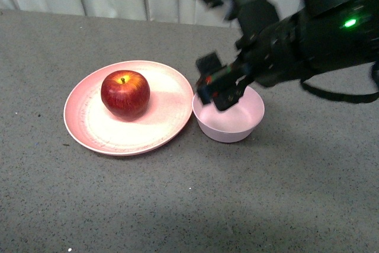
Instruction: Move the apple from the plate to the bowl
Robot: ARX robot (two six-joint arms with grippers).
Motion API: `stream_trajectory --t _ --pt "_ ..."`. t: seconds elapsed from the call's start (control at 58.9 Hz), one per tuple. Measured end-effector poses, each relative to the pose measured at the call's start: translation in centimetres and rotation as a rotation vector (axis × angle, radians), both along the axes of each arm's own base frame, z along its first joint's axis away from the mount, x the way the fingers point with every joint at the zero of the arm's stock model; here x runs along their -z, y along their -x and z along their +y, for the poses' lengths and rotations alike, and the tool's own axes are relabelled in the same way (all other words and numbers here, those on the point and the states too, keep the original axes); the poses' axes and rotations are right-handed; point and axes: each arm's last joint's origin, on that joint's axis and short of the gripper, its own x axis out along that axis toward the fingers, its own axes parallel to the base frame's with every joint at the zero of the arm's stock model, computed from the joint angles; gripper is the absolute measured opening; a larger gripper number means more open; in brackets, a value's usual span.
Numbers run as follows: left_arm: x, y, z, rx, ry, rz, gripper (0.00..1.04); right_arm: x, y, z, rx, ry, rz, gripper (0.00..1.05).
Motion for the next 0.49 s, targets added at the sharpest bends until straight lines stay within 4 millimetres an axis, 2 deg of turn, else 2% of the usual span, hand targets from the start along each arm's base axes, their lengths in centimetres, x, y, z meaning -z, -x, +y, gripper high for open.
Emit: stream_trajectory --t 0.085,0.119,0.153,0.187,0.272,0.306,0.408,0.493 --pt "0.0 0.0 0.0 0.000 0.000 0.000 0.98 -2.1 0.9 -2.1 0.127 -0.036 -0.092 0.78" --pt "0.0 0.0 0.0 0.000 0.000 0.000 0.98 -3.1 1.8 -3.9 0.195 -0.081 -0.132 0.87" --pt "0.0 0.0 0.0 0.000 0.000 0.000 0.98 -3.6 2.8 -5.2 0.241 -0.107 -0.160 0.94" --pt "0.0 0.0 0.0 0.000 0.000 0.000 0.98 -3.4 3.4 -6.0 0.313 -0.111 -0.207 0.94" --pt "0.0 0.0 0.0 0.002 0.000 0.000 0.98 -2.7 5.2 -8.0 0.583 -0.106 -0.458 0.81" --pt "0.0 0.0 0.0 0.002 0.000 -0.001 0.98 -2.5 6.1 -8.7 0.640 -0.121 -0.519 0.76" --pt "0.0 0.0 0.0 0.000 0.000 0.000 0.98 -3.1 8.4 -10.4 0.711 -0.180 -0.638 0.60" --pt "0.0 0.0 0.0 0.000 0.000 -0.001 0.98 -3.9 10.5 -11.6 0.707 -0.211 -0.679 0.38"
